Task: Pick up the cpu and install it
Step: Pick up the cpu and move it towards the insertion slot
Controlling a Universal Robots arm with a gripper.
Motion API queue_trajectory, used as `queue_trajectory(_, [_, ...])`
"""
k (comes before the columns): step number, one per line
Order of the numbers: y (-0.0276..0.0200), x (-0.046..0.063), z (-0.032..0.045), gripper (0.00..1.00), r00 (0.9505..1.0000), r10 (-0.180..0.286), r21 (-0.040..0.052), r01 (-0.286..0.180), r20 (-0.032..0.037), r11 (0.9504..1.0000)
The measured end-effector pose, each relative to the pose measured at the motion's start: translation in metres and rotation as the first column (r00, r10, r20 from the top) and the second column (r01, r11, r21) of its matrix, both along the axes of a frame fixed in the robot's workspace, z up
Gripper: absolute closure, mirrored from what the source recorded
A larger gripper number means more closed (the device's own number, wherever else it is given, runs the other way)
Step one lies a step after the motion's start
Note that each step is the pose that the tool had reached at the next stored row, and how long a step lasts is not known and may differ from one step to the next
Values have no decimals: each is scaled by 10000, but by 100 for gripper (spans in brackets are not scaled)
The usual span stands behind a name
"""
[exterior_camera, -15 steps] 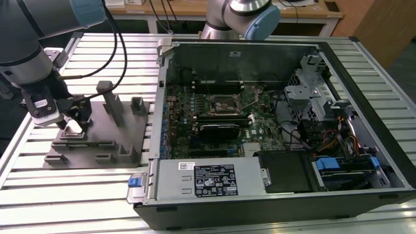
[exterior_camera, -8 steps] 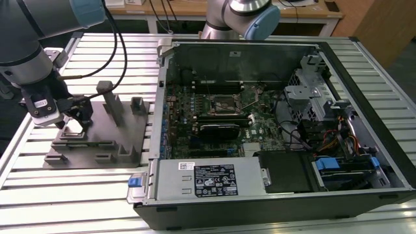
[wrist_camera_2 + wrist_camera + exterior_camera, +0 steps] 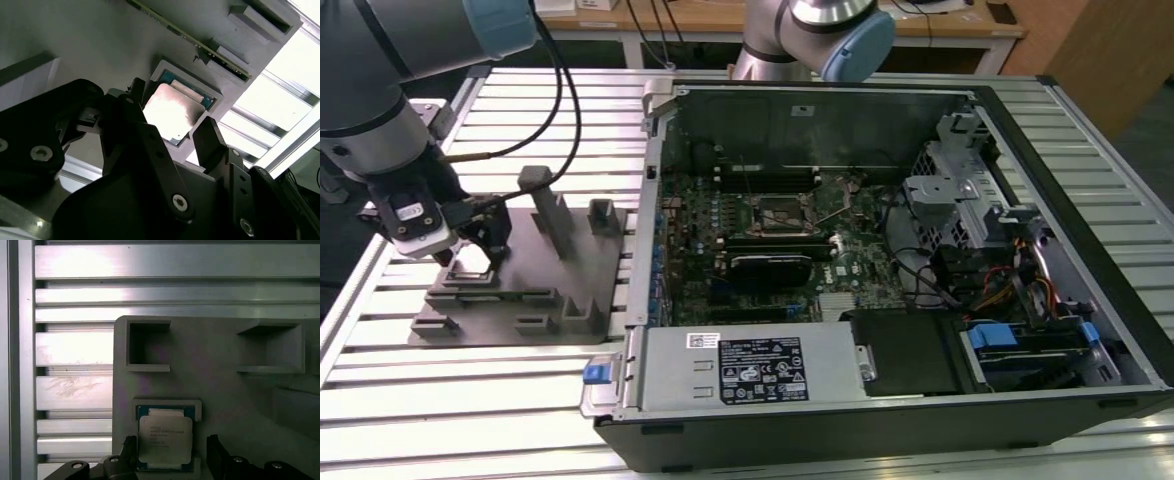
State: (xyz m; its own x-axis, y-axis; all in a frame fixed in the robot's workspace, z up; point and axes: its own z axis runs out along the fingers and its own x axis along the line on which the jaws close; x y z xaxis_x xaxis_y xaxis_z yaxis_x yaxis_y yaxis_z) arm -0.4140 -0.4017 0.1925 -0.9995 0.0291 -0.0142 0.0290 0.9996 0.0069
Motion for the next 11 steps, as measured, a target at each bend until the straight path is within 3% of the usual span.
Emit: queue_trajectory(11, [6, -10, -49, 34, 10000, 0, 1, 0, 3, 10000])
